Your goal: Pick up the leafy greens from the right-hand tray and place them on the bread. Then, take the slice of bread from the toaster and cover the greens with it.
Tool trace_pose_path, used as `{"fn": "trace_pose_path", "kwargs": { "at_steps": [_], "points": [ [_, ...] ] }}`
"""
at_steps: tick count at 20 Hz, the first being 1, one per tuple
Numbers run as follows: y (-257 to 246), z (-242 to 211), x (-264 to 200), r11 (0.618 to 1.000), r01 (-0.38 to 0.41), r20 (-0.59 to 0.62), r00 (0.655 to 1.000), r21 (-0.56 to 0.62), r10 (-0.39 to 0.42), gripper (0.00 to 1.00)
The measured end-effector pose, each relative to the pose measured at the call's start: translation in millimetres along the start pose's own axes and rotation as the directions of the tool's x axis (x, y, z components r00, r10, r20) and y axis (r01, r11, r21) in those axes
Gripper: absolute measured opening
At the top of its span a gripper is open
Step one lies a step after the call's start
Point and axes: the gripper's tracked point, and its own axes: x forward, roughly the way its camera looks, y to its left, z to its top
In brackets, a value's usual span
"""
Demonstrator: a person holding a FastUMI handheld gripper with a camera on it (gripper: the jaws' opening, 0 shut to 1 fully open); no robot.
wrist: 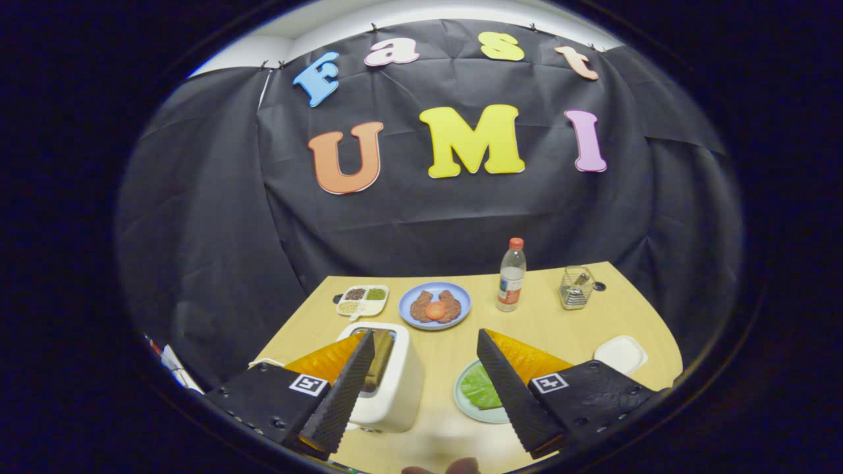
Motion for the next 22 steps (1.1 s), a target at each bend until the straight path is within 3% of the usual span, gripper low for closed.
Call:
{"fn": "trace_pose_path", "kwargs": {
  "at_steps": [5, 9, 13, 14, 17, 19, 20, 21, 22],
  "points": [
    [45.4, -39.5, 44.3, 0.997, 0.016, -0.063, 0.998, -0.074, -0.020, 0.96],
    [52.0, -60.8, 79.3, 0.995, 0.042, -0.109, 0.993, -0.089, -0.051, 0.96],
    [46.6, -65.0, 102.3, 0.991, 0.088, -0.121, 0.988, -0.099, -0.100, 0.76],
    [42.2, -65.8, 106.6, 0.989, 0.107, -0.125, 0.985, -0.102, -0.120, 0.75],
    [33.5, -66.0, 110.8, 0.986, 0.145, -0.141, 0.978, -0.087, -0.156, 0.40],
    [35.9, -66.7, 110.7, 0.987, 0.138, -0.153, 0.977, -0.084, -0.150, 0.23],
    [39.7, -64.0, 111.1, 0.988, 0.130, -0.149, 0.979, -0.086, -0.142, 0.23],
    [39.2, -63.3, 106.9, 0.988, 0.128, -0.155, 0.978, -0.089, -0.141, 0.11],
    [42.8, -61.5, 104.7, 0.988, 0.119, -0.158, 0.979, -0.094, -0.132, 0.11]
  ]
}}
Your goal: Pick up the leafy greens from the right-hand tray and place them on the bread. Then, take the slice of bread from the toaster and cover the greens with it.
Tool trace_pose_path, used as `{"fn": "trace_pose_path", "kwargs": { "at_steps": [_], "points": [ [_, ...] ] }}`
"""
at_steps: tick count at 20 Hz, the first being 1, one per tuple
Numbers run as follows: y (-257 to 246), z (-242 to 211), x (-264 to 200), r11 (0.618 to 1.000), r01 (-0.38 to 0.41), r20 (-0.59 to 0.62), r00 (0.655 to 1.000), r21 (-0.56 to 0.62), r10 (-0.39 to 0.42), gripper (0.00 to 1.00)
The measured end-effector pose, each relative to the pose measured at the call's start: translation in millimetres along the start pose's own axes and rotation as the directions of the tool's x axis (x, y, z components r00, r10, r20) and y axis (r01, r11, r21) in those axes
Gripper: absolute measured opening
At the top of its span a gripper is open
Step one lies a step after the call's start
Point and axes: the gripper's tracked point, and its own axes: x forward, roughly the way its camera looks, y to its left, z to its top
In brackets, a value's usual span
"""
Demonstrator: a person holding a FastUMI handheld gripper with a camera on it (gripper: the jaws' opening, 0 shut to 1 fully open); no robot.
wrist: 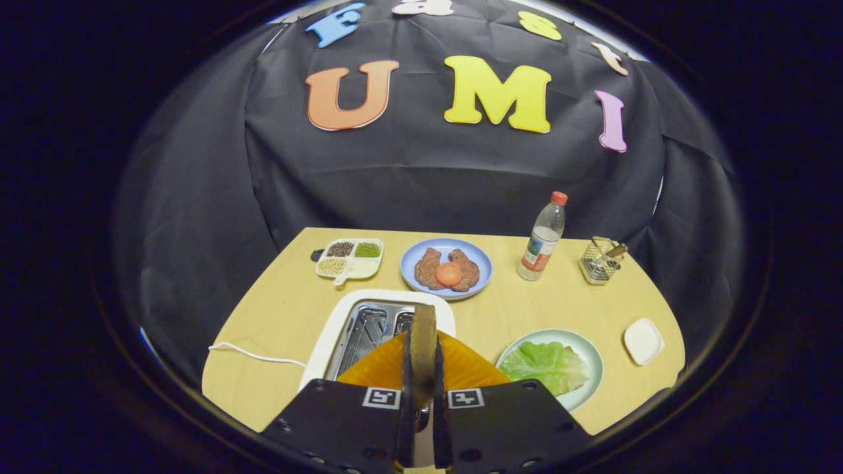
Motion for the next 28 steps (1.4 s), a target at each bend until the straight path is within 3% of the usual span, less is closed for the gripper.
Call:
{"fn": "trace_pose_path", "kwargs": {
  "at_steps": [8, 11, 15, 21, 28],
  "points": [
    [-12.9, 57.4, -57.1, 0.997, -0.062, 0.105, 0.993, 0.044, 0.057, 0.11],
    [-37.7, 79.4, -83.9, 0.993, -0.084, 0.143, 0.987, 0.086, 0.071, 0.11],
    [-90.8, 96.1, -100.2, 0.993, -0.057, 0.184, 0.982, 0.104, 0.038, 0.11],
    [-168.6, 54.1, -77.3, 0.994, 0.008, 0.143, 0.989, 0.112, -0.024, 0.11],
    [-156.8, -9.3, -9.4, 0.981, -0.117, 0.045, 0.993, 0.153, 0.112, 0.11]
  ]
}}
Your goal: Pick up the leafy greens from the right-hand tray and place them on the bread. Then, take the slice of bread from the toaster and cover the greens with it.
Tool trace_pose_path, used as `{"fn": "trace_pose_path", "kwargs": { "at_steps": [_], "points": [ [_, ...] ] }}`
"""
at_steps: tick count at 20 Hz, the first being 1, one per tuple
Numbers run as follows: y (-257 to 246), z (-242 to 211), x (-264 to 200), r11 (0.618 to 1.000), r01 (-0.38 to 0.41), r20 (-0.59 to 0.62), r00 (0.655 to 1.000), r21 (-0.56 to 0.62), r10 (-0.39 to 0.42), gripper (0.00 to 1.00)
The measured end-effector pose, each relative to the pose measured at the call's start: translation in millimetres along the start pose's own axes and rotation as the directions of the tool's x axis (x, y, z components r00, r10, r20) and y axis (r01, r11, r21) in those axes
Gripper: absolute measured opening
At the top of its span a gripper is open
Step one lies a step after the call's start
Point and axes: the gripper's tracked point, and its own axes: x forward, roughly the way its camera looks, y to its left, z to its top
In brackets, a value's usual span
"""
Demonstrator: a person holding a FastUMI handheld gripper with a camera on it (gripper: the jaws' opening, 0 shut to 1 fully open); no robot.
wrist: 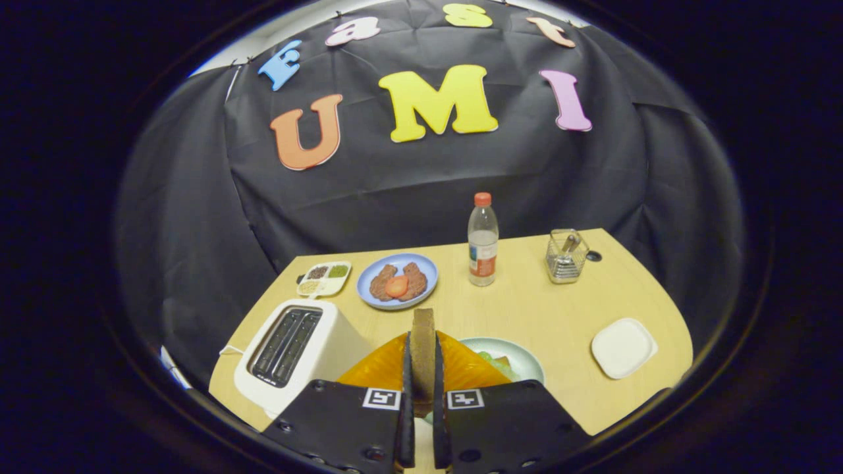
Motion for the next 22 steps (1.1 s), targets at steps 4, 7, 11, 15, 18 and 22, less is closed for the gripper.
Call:
{"fn": "trace_pose_path", "kwargs": {
  "at_steps": [4, 7, 11, 15, 18, 22],
  "points": [
    [-4.5, -25.0, 31.5, 0.997, -0.032, -0.060, 0.998, 0.068, 0.036, 0.11],
    [-22.9, -38.4, 41.3, 0.995, -0.016, -0.092, 0.995, 0.101, 0.026, 0.11],
    [-59.9, -44.9, 43.3, 0.995, 0.033, -0.097, 0.995, 0.092, -0.024, 0.17],
    [-90.1, -56.7, 50.7, 0.996, 0.060, -0.134, 0.990, 0.072, -0.050, 0.33],
    [-110.3, -44.0, 45.7, 0.995, 0.095, -0.094, 0.991, 0.039, -0.091, 0.46],
    [-125.5, 1.0, 17.7, 0.986, 0.159, 0.043, 0.987, -0.053, -0.157, 0.74]
  ]
}}
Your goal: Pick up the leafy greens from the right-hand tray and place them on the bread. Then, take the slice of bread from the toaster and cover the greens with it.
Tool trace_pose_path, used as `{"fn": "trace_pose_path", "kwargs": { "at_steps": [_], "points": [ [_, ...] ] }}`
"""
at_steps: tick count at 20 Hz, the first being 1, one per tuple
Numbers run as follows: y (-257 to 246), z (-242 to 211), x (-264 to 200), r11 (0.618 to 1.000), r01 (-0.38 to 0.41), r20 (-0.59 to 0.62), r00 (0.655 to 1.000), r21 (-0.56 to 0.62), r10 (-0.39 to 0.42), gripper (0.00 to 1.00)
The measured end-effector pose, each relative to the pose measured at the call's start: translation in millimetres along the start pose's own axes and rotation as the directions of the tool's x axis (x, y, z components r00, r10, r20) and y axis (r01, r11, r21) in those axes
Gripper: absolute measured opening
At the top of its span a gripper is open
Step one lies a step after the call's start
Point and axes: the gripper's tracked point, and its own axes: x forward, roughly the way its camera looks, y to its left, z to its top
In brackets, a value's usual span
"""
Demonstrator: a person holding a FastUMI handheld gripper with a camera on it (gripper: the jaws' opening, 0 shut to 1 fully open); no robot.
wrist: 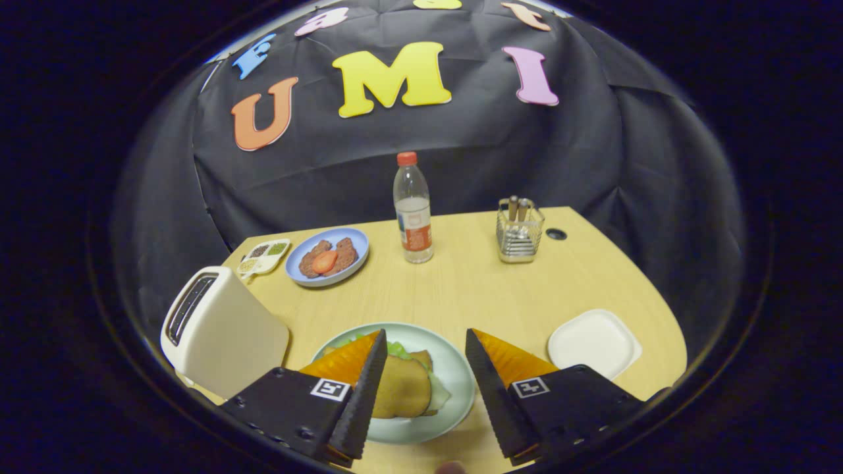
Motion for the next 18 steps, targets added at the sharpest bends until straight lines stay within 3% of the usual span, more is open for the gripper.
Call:
{"fn": "trace_pose_path", "kwargs": {
  "at_steps": [3, 8, 13, 18],
  "points": [
    [3.2, 50.0, -40.9, 0.998, 0.032, 0.152, 0.988, -0.056, -0.023, 0.83],
    [25.6, 110.6, -122.6, 0.996, 0.050, 0.339, 0.941, -0.070, -0.024, 0.95],
    [48.3, 128.6, -162.7, 0.993, 0.071, 0.434, 0.901, -0.092, -0.024, 0.95],
    [75.5, 123.0, -172.2, 0.996, 0.062, 0.435, 0.900, -0.064, -0.028, 0.95]
  ]
}}
